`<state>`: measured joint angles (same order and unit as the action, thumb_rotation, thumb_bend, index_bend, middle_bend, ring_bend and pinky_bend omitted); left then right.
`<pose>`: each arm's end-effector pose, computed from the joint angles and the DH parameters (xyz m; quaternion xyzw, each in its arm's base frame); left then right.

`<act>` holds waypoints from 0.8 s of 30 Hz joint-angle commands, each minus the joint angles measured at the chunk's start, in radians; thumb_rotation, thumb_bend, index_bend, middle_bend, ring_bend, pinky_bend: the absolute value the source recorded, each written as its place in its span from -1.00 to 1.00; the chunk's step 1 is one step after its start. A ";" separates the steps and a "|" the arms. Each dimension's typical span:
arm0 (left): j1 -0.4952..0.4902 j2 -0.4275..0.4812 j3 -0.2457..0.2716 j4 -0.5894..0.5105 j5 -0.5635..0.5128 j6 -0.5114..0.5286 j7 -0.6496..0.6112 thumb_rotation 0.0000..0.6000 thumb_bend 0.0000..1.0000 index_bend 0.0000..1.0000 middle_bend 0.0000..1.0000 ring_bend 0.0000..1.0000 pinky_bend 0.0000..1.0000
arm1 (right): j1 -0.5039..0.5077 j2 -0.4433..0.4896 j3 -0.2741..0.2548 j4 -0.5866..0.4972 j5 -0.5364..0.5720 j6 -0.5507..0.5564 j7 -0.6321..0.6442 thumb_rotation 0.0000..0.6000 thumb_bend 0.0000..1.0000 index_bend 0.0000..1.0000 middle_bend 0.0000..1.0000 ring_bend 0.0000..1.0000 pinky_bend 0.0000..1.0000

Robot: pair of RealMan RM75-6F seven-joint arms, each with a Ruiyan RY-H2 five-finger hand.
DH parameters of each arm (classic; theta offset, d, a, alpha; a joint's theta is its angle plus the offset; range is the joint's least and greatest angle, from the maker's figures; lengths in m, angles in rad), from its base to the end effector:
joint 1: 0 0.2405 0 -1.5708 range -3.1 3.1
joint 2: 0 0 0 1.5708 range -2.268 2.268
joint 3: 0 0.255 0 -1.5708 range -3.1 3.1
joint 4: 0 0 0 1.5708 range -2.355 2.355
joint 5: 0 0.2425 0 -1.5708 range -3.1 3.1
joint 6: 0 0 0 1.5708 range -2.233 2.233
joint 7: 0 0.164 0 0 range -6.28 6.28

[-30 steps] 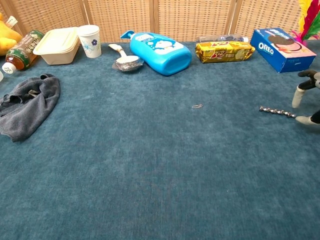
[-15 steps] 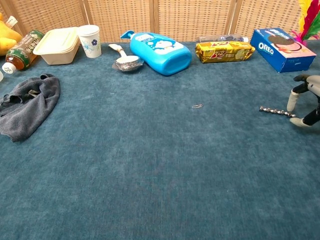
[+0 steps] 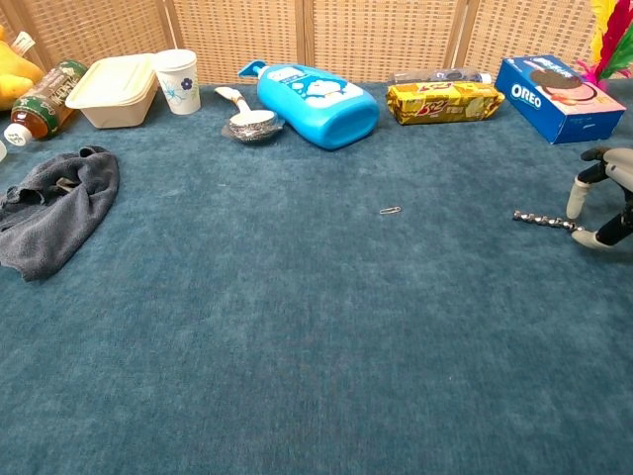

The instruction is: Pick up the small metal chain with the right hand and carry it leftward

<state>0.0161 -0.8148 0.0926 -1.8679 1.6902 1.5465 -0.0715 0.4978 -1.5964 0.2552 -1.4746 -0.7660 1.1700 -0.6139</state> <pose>-0.2891 0.1362 0.1756 -0.6292 -0.4180 -0.3719 0.5394 -0.2553 -0.3387 -0.0281 0.5906 -0.4864 0.2540 0.5917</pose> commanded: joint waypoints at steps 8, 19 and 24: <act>0.001 0.003 -0.001 0.001 -0.001 0.004 -0.008 1.00 -0.60 -1.00 -1.00 -1.00 -0.86 | 0.010 -0.007 -0.009 0.016 0.007 -0.002 -0.001 1.00 -0.27 -0.08 -1.00 -1.00 -1.00; 0.003 0.006 0.000 0.004 0.002 0.009 -0.017 1.00 -0.60 -1.00 -1.00 -1.00 -0.86 | 0.013 -0.016 -0.022 0.033 -0.006 -0.001 0.017 1.00 -0.27 -0.05 -1.00 -1.00 -1.00; 0.004 0.006 0.000 0.004 0.001 0.010 -0.017 1.00 -0.60 -1.00 -1.00 -1.00 -0.86 | 0.016 -0.017 -0.024 0.035 -0.007 0.001 0.018 1.00 -0.26 -0.04 -1.00 -1.00 -1.00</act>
<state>0.0202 -0.8089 0.0926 -1.8635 1.6910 1.5565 -0.0888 0.5134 -1.6136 0.2312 -1.4392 -0.7733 1.1709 -0.5960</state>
